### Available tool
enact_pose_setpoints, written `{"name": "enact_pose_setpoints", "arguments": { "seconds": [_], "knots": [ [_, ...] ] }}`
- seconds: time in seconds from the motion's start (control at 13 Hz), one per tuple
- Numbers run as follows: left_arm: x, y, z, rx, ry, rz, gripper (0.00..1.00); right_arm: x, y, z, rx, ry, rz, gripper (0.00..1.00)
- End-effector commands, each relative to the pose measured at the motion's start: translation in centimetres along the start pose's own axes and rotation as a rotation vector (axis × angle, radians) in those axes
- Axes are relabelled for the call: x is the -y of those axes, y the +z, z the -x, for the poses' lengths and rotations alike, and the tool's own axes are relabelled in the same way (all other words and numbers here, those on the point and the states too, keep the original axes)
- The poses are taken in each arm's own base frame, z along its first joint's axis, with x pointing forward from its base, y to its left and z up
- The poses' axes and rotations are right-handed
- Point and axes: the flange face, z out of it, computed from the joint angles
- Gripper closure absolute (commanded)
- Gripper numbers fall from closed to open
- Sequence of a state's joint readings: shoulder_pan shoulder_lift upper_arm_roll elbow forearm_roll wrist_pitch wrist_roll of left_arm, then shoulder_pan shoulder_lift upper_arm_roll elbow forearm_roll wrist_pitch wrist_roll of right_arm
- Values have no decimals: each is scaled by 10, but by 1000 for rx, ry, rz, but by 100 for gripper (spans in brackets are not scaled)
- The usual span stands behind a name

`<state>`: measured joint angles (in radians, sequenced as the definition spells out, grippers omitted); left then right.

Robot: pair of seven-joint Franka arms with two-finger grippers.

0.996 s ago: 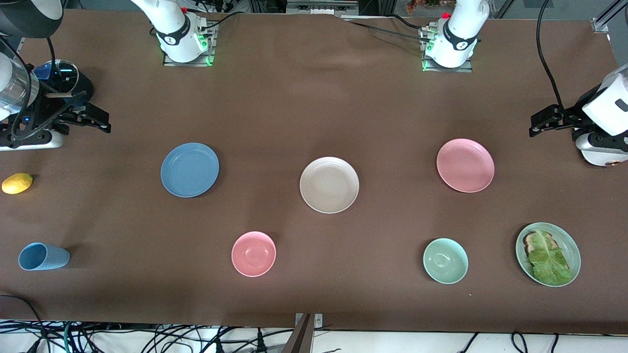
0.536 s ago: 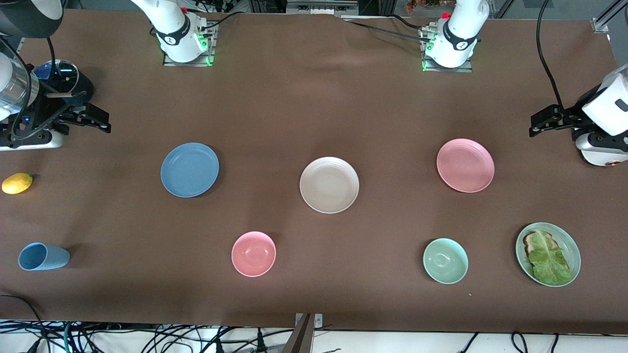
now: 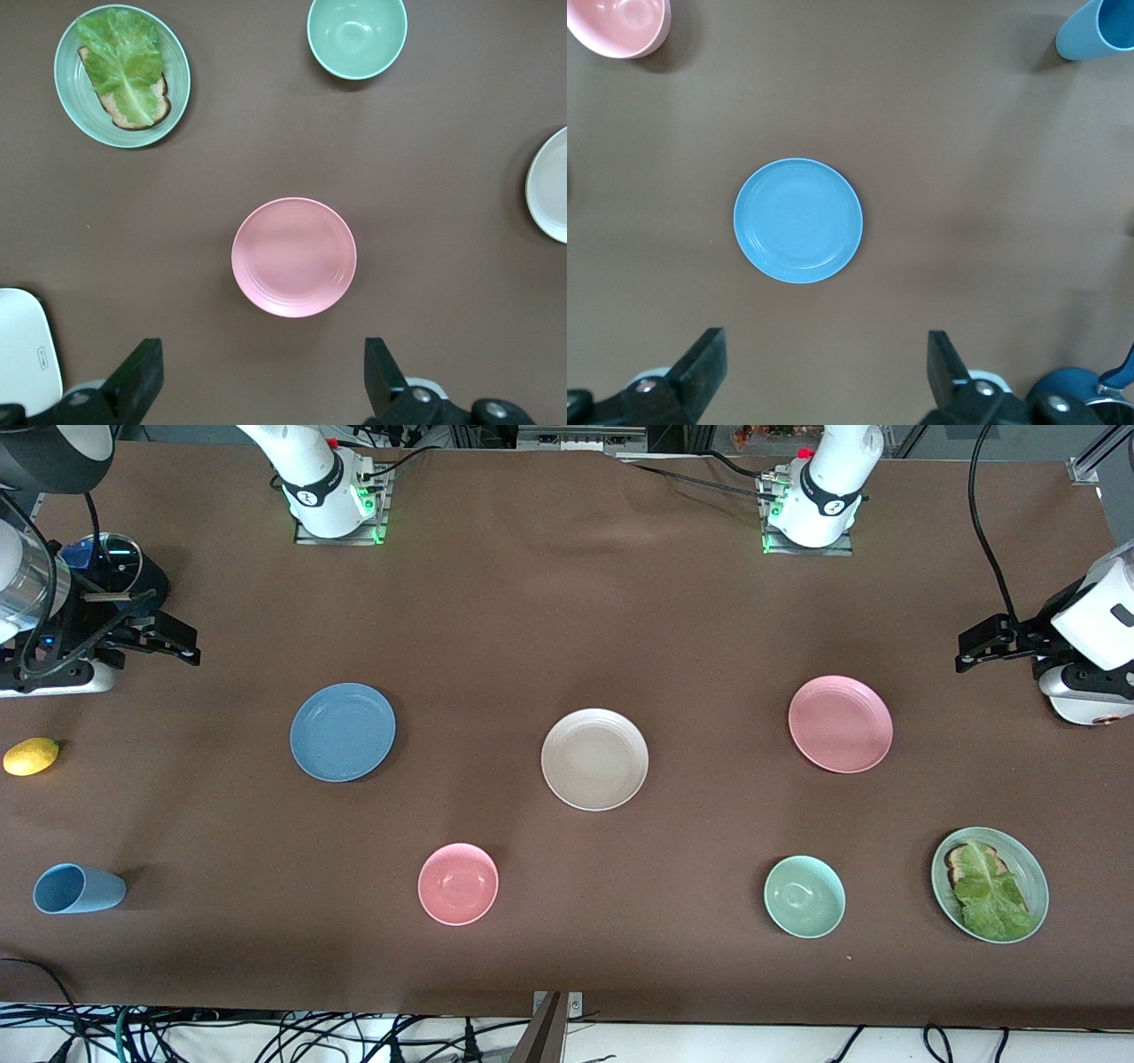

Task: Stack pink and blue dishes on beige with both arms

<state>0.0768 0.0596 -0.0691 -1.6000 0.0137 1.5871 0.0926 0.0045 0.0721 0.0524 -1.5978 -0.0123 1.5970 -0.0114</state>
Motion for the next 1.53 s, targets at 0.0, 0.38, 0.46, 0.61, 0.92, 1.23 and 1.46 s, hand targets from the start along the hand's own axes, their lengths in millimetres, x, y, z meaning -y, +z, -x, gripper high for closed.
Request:
{"name": "enact_pose_setpoints", "arguments": {
  "seconds": [0.0, 0.38, 0.46, 0.61, 0.92, 1.23, 1.46],
  "knots": [
    [-2, -2, 6, -1, 2, 25, 0, 1, -5, 1, 2, 9, -4, 0],
    [-2, -1, 5, 0, 13, 24, 0, 2, -5, 1, 2, 7, -4, 0],
    [-1, 1, 5, 3, 14, 23, 0, 2, -5, 1, 2, 7, -4, 0],
    [-4, 8, 0, 16, 21, 23, 0, 2, -5, 1, 2, 7, -4, 0],
    [-5, 28, -11, 47, 25, 33, 0, 1, -5, 1, 2, 9, -4, 0],
    [7, 68, -30, 87, 14, 28, 0, 2, -5, 1, 2, 7, -5, 0],
    [34, 100, -44, 82, 51, 40, 0, 1, -5, 1, 2, 9, -4, 0]
  ]
}}
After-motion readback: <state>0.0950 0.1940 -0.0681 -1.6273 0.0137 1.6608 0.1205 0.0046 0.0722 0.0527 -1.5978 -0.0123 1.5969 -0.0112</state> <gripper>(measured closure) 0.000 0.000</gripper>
